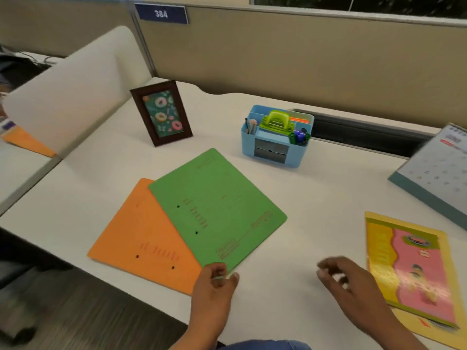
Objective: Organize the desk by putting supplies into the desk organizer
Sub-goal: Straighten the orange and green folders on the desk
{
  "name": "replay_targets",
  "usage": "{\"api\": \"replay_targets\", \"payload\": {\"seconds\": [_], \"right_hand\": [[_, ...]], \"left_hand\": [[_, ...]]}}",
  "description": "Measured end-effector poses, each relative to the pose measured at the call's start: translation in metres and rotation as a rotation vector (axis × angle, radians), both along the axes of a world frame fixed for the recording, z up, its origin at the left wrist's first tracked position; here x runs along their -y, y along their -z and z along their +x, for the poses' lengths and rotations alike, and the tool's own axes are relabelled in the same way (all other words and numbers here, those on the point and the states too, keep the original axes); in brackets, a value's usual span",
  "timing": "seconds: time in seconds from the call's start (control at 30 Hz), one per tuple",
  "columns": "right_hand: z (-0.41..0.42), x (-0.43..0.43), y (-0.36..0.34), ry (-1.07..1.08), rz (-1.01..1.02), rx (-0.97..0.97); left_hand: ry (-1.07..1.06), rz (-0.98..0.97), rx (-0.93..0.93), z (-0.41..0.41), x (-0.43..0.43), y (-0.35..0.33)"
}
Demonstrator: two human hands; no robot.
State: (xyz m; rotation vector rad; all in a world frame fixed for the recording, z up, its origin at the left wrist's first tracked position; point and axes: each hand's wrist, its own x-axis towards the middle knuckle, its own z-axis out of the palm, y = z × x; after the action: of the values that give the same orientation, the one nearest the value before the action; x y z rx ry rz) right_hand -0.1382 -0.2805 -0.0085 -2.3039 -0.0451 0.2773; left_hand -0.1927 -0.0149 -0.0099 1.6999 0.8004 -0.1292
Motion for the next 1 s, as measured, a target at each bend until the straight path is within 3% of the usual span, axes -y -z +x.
{"api": "replay_targets", "payload": {"seconds": [0.17,0.27,0.37,0.53,0.77,1.0], "right_hand": [[0.099,-0.077,0.013,-0.160,-0.167,0.067],[0.138,-0.105,0.024,-0.149,-0.364,-0.100],[0.145,-0.119,0.028,-0.170,-0.530,-0.145],[0.128,-0.145,0.024,-0.185,-0.604,-0.167],[0.102,-0.191,0.022,-0.140,-0.421,-0.214],[0.088,-0.204,0.025,0.019,0.116,-0.404]], "left_hand": [[-0.209,-0.102,-0.058,0.013,-0.055,0.004],[-0.216,-0.200,-0.102,0.018,-0.078,0.012],[-0.192,-0.293,-0.124,0.025,-0.091,0.018],[-0.167,-0.308,-0.117,0.032,-0.120,0.032],[-0.230,-0.219,-0.085,0.031,-0.183,0.034],[-0.117,-0.286,-0.155,0.034,-0.229,0.020]]}}
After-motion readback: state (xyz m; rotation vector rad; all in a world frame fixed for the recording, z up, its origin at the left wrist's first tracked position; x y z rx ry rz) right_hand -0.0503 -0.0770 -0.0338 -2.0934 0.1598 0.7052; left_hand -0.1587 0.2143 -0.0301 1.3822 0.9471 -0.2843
